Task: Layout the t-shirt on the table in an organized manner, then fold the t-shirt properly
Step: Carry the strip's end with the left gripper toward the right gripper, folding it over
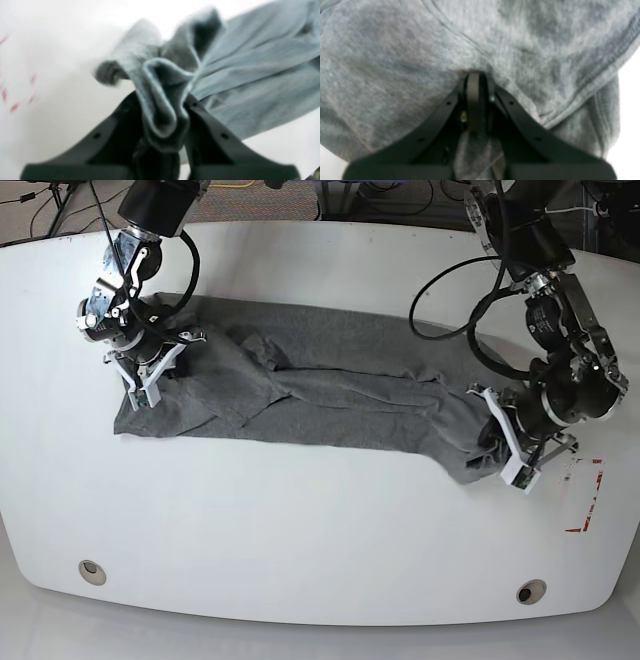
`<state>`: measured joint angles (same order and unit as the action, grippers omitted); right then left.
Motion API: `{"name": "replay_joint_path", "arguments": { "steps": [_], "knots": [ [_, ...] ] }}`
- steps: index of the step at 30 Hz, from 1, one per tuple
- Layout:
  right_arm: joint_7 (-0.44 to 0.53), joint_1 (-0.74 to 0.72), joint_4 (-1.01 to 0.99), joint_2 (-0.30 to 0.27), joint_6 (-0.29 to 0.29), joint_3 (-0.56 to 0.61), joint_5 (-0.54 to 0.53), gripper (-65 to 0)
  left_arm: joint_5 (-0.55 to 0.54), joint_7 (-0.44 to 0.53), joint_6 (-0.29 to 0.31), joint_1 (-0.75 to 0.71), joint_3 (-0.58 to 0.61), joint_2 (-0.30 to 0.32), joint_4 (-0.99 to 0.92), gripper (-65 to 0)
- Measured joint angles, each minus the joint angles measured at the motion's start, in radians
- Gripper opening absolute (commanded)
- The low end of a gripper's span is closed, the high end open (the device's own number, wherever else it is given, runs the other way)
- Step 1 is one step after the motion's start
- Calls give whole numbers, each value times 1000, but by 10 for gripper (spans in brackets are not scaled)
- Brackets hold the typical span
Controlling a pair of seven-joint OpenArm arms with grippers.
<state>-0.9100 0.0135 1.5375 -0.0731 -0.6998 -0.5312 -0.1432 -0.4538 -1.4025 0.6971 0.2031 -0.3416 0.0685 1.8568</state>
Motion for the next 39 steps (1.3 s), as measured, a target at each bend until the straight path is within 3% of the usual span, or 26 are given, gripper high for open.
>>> {"name": "replay_joint_path", "arguments": {
  "steps": [9,14,20,34,39],
  "knots": [
    [47,0,-40,-5,0,0,-18,-612,27,-19,0,6,42,-78,-1,-629],
    [53,0,-45,-7,0,-1,-18,-612,20,-15,-1,12,140,-127,-1,-628],
    [54,1,-46,-7,0,-1,-19,-612,20,-14,-116,11,168,-209,-13,-628],
    [55,0,-45,-4,0,-1,-18,-612,92,73,-126,5,264,-220,-182,-619],
    [54,0,-45,-5,0,-1,-19,-612,87,91,-126,6,287,-224,-232,-518]
  ]
}}
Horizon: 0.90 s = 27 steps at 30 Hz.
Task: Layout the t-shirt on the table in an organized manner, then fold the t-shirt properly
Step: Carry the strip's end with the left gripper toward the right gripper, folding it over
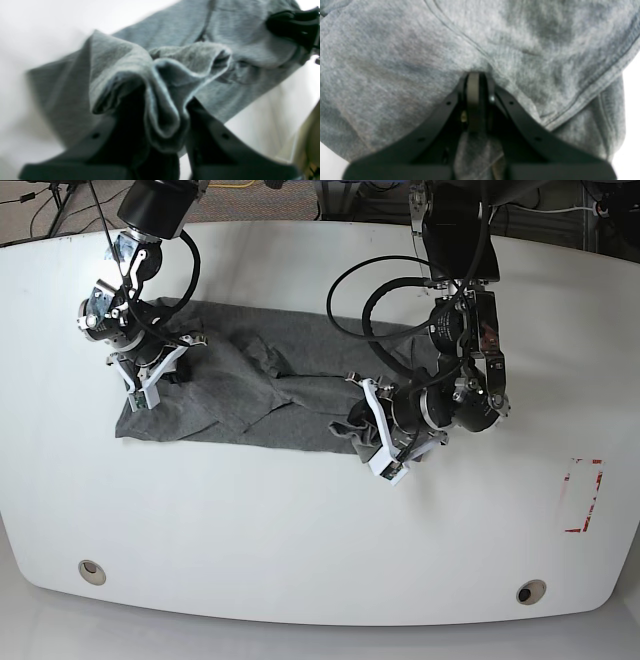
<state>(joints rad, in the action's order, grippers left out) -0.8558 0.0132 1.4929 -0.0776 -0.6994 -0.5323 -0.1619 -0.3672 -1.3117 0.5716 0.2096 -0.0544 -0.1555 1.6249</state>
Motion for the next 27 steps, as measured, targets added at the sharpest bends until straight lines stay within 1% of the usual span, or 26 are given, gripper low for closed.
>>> {"name": "replay_joint_path", "arguments": {
  "steps": [6,9,11,13,15,17,21,23,24,25,27],
  "knots": [
    [-1,-2,0,0,0,0,1,-612,-11,0,0,1,48,6,-25,-383],
    [0,-2,0,0,0,0,0,-612,-88,-1,0,4,70,6,-25,-331],
    [-1,-2,0,0,0,0,0,-612,-163,-2,0,11,79,6,-25,-307],
    [0,-2,0,0,0,0,0,-612,-231,-4,1,23,83,5,-25,-301],
    [-1,-2,0,0,0,0,0,-612,-291,-6,0,39,79,3,-22,-311],
    [0,-2,0,0,0,0,0,-612,-332,-37,2,53,57,0,-18,-317],
    [0,-2,0,0,0,0,0,-612,-373,-60,1,56,-16,-2,-18,-314],
    [-1,-2,0,0,0,0,0,-612,-383,-60,1,51,-31,27,-18,-314],
    [-1,-2,0,1,0,0,0,-612,-398,-64,3,51,-39,52,-22,-314],
    [0,-2,0,1,0,0,0,-612,-397,-64,4,50,-45,64,-23,-312],
    [-1,-2,0,0,0,0,0,-612,-390,-60,4,45,-76,110,-26,-312]
  ]
}}
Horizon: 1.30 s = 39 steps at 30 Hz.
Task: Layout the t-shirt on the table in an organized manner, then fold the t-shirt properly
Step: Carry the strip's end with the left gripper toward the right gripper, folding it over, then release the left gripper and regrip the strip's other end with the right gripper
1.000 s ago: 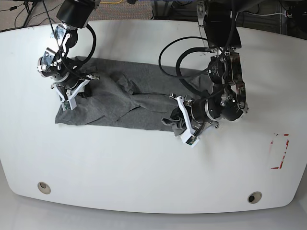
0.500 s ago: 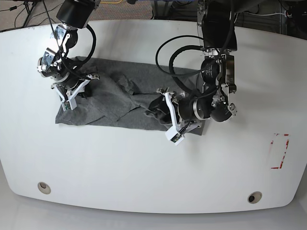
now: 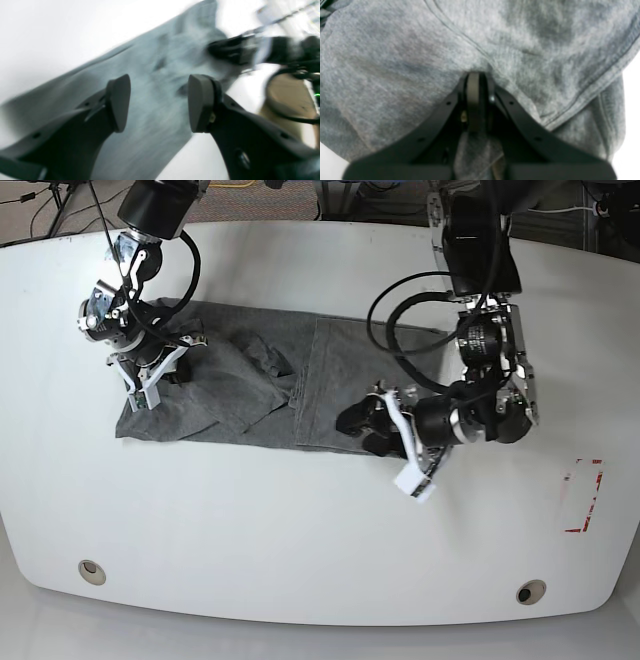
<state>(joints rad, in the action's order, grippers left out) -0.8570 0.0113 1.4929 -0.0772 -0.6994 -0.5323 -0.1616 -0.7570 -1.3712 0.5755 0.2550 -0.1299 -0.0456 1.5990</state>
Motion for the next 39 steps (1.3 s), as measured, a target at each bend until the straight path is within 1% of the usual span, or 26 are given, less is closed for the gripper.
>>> {"name": "replay_joint_path", "arguments": {
  "steps": [1,3,5,7,9,11,13,15,17,18,24,26,29,34,36,38,39],
  "knots": [
    [0,0,0,0,0,0,0,-612,0,2,0,0,-5,13,0,-312],
    [0,0,0,0,0,0,0,-612,2,-1,0,-10,-9,58,-2,-317],
    [0,0,0,0,0,0,0,-612,3,4,0,-22,-10,85,-6,-318],
    [0,0,0,2,0,0,0,-612,3,25,0,-37,-8,105,-19,-319],
    [0,0,0,2,0,0,0,-612,3,69,0,-53,-2,119,-38,-326],
    [1,0,0,2,0,0,0,-612,-2,106,0,-66,0,121,-57,-365],
    [0,-1,0,2,0,0,0,-612,2,134,0,-73,14,123,-81,-446],
    [0,-1,4,2,0,0,0,-612,14,155,-2,-75,33,124,-109,-542],
    [-4,0,14,4,0,3,2,-612,48,197,-2,-72,50,124,-145,-611],
    [-7,0,22,5,0,3,4,-612,67,232,-2,-71,60,124,-169,-625],
    [-72,11,102,23,3,2,33,-610,145,416,-3,-70,129,119,-288,-628],
    [-105,14,138,32,3,2,40,-610,166,445,-6,-71,136,118,-323,-628],
    [-154,13,197,35,-1,4,31,-609,204,456,-7,-69,136,120,-380,-628],
    [-215,8,334,35,0,2,29,-601,220,489,5,-68,133,126,-404,-628],
    [-235,5,388,35,0,2,27,-553,245,510,6,-66,133,125,-404,-628],
    [-272,-3,430,36,0,-2,27,-484,261,531,5,-70,133,125,-404,-628],
    [-292,-10,446,36,0,-5,27,-431,262,534,5,-73,133,126,-404,-628]
  ]
}}
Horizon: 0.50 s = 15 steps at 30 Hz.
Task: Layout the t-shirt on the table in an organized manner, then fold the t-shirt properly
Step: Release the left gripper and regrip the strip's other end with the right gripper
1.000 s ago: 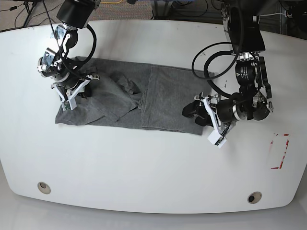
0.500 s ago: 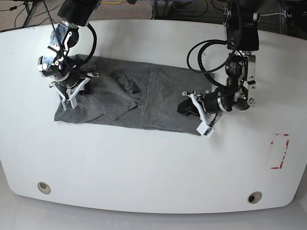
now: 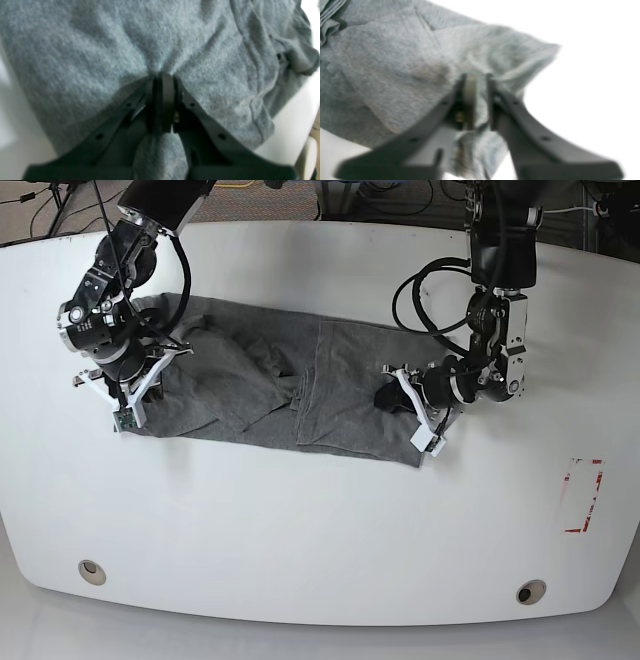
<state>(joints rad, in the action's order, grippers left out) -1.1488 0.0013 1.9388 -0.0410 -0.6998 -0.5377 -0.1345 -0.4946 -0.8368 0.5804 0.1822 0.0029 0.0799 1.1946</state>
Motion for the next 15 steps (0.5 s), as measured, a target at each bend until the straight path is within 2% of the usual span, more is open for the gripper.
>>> {"name": "replay_joint_path", "arguments": {
  "steps": [5,6,8,10,15],
  "knots": [
    [-85,-45,22,8,-3,-68,-27,-217,-11,16,6,-11,0,16,0,-628],
    [-98,-56,21,13,-3,-104,-40,-197,-11,16,6,-11,-1,18,1,-628],
    [-120,-73,14,21,5,-201,-87,-182,-10,15,7,-11,-1,19,1,-628],
    [-148,-90,-19,27,-3,-295,-179,-184,-11,17,7,-13,-1,26,2,-628],
    [-219,-110,-206,-12,6,-406,-327,-184,-18,16,11,-13,-1,43,2,-628]
  ]
}}
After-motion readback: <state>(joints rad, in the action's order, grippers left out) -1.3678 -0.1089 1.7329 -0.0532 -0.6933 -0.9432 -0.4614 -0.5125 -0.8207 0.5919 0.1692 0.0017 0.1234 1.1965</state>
